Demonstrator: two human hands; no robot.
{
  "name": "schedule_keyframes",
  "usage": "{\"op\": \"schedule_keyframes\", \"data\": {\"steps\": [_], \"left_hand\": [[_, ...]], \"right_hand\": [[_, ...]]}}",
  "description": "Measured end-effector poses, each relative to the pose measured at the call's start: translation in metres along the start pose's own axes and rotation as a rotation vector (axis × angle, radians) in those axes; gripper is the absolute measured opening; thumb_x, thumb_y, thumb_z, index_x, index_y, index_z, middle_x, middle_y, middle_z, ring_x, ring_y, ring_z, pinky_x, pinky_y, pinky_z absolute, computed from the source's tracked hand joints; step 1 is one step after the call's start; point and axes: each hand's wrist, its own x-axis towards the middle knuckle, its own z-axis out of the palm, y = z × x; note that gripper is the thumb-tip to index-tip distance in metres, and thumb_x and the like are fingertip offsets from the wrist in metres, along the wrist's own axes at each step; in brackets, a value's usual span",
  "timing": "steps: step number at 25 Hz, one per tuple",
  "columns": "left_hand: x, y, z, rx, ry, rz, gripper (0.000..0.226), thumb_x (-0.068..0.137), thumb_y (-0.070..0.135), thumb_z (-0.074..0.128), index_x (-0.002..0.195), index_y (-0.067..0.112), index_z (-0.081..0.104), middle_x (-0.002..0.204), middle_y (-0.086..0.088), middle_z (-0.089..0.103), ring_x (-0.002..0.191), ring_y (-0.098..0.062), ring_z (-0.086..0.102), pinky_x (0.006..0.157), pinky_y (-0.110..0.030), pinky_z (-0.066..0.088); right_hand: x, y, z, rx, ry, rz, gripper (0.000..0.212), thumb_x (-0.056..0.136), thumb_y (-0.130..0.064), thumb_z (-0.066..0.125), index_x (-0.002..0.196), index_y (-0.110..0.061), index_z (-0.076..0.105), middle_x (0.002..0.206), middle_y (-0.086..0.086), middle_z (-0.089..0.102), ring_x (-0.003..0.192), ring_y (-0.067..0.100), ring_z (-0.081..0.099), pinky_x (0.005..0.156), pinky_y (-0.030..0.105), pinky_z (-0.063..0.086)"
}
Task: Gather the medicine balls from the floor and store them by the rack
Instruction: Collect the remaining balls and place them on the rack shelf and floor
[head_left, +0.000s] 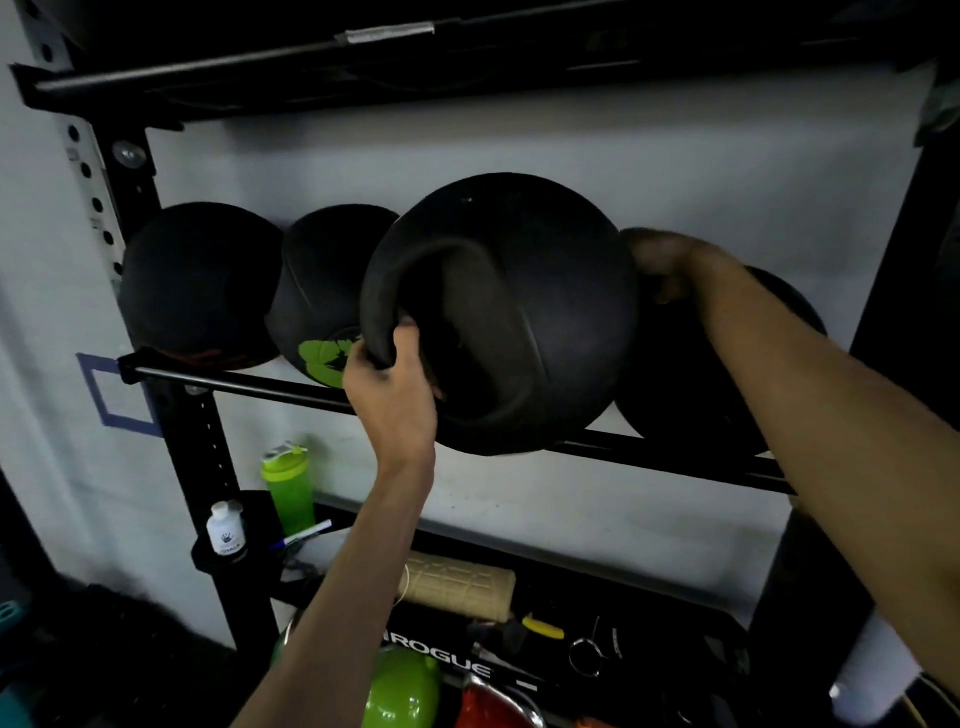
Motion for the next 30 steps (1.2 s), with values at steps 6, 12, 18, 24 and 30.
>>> {"op": "schedule_keyframes", "data": {"steps": [6,12,18,24,30], "left_hand": [[-0.003,0.006,0.021,0.070,0.068,0.034,0.031,0.086,0.034,0.065,0.085,0.003,0.065,0.066,0.006,0.062,0.057,-0.002,0.057,0.071,-0.031,0.052],[-0.006,0.003,0.015,0.128,0.046,0.063,0.034,0.091,0.040,0.063,0.102,0.008,0.062,0.084,0.001,0.066,0.077,-0.011,0.063,0.088,-0.044,0.055],[-0.008,-0.004,0.003,0.242,-0.347,0.519,0.065,0.107,0.030,0.042,0.161,0.028,0.006,0.166,0.005,0.020,0.151,-0.012,0.022,0.124,-0.036,0.021],[-0.007,0.003,-0.002,0.300,-0.371,0.455,0.057,0.109,0.026,0.040,0.159,0.030,0.016,0.151,-0.006,0.034,0.128,-0.007,0.036,0.093,0.012,0.016],[-0.004,0.013,-0.016,0.260,-0.494,0.363,0.060,0.108,0.030,0.041,0.160,0.029,0.011,0.148,-0.020,0.034,0.120,-0.023,0.048,0.105,-0.033,0.040]], "right_hand": [[-0.039,-0.003,0.015,0.228,0.310,-0.345,0.036,0.095,-0.057,0.054,0.113,-0.029,0.067,0.108,-0.005,0.068,0.098,0.012,0.064,0.082,0.027,0.050],[-0.049,-0.007,0.055,0.204,0.519,-0.524,0.035,0.098,-0.047,0.051,0.119,-0.024,0.067,0.108,-0.010,0.070,0.100,0.004,0.063,0.079,0.016,0.044],[-0.043,-0.006,0.044,0.289,0.508,-0.484,0.027,0.101,-0.039,0.053,0.098,-0.020,0.071,0.090,-0.011,0.068,0.087,0.001,0.062,0.073,0.014,0.044],[-0.056,-0.007,0.063,0.091,0.820,-0.470,0.039,0.106,-0.032,0.040,0.103,-0.006,0.069,0.097,0.018,0.068,0.084,0.017,0.062,0.077,0.028,0.049],[-0.087,-0.021,0.123,-0.190,1.017,-0.409,0.046,0.100,-0.047,0.040,0.135,-0.023,0.056,0.139,0.010,0.053,0.130,0.026,0.047,0.110,0.048,0.039]]}}
